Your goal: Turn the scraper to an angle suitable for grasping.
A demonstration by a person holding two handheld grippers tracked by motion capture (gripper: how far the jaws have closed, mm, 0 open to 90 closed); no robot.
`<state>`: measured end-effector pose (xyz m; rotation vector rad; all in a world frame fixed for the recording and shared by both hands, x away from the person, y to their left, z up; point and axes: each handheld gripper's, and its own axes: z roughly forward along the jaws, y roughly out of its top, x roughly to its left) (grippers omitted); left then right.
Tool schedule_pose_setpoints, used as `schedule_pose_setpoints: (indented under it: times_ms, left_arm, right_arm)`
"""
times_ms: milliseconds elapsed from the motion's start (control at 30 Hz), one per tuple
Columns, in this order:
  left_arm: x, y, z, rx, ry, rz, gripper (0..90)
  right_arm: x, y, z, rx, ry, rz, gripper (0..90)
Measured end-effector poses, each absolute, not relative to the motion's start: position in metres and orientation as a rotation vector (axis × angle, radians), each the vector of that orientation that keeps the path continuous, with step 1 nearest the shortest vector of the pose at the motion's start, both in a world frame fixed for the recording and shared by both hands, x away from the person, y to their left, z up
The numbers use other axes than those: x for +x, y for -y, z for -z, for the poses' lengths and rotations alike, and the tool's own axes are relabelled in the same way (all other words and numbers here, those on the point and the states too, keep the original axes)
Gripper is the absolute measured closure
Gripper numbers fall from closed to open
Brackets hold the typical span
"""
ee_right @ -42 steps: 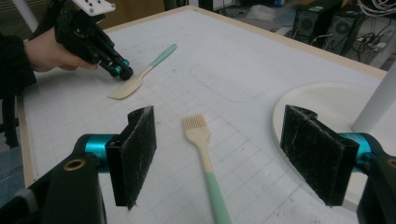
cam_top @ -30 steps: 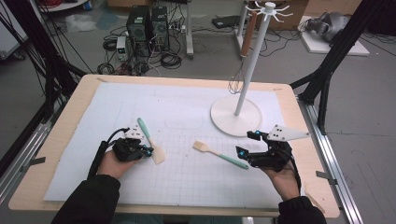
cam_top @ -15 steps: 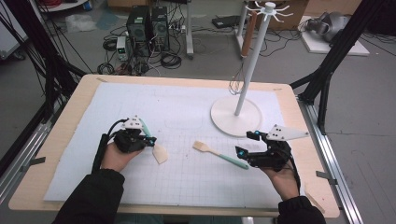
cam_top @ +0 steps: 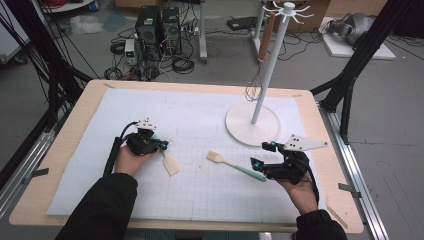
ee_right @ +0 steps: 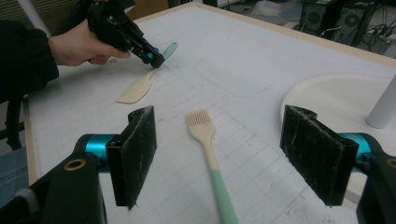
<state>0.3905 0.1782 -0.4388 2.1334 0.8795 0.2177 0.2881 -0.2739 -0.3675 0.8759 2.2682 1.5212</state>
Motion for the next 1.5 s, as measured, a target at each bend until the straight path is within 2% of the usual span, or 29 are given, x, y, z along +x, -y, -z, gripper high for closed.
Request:
schedule_pose_setpoints:
  times_ms: [867,1167,1500]
  left_arm:
    - [0.378,-0.169,0.436,2.226,-0.814,-0.206,89.6]
    - [0.363,-0.184,0.429,2.189,-0.807,-0.214,89.6]
    - [0.351,-0.184,0.44,2.21,-0.795,-0.182,89.6]
  right_arm:
    - [0.287,0.271,0.368,0.85,-2.282,-1.512,26.0]
    - [0.287,0.272,0.368,0.851,-2.277,-1.516,26.0]
    - [0.286,0.27,0.367,0.847,-2.278,-1.515,26.0]
